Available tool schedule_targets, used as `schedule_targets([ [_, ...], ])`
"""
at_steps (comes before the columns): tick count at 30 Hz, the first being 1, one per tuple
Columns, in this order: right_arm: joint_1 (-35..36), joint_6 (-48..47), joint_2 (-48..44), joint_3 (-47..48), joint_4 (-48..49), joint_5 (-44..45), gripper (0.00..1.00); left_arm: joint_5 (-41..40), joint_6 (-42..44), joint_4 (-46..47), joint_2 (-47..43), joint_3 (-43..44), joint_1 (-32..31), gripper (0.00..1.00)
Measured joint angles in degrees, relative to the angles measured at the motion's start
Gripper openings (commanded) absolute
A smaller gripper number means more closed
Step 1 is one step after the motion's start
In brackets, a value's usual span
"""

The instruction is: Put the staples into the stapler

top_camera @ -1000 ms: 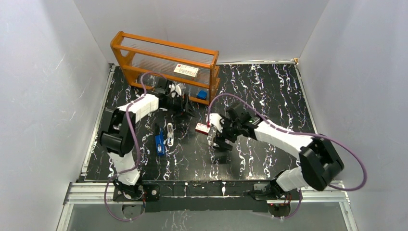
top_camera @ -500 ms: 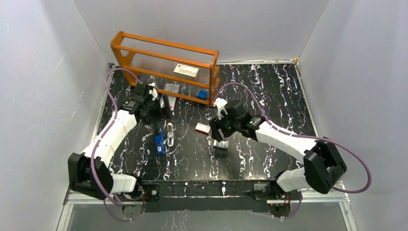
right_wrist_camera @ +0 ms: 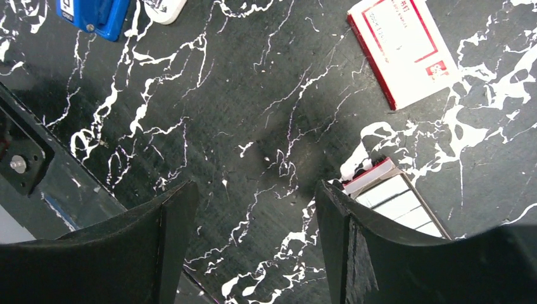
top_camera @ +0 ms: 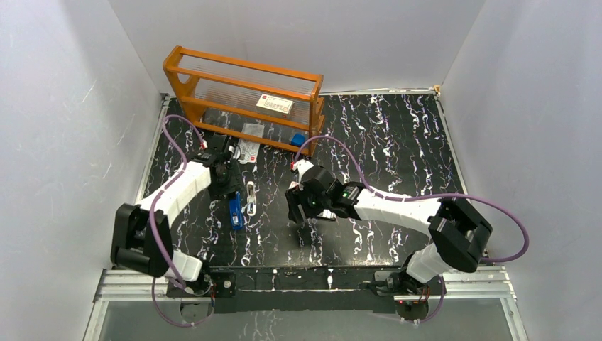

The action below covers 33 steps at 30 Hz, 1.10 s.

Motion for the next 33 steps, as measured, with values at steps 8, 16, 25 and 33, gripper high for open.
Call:
schedule_targets([
  [8,0.3,1.4,0.0,0.0,0.5,0.0,0.76,-3.3,-0.3,4.3,8.4,0.0,0.0,0.25],
  [16,0.3,3.3,0.0,0.4,-0.1,0.2,0.78,-2.7,1.7,6.9,8.3,-0.2,0.0,0.00],
  [25,0.2,10.7,0.0,4.5,-0.7,-5.8,0.77,4.2,4.2,-0.4,-7.0,-0.2,0.0,0.00],
  [33,-2.9,20.0,0.0,5.9,2.2,-10.2,0.77,18.8,13.4,-6.3,-14.2,2.5,0.0,0.00],
])
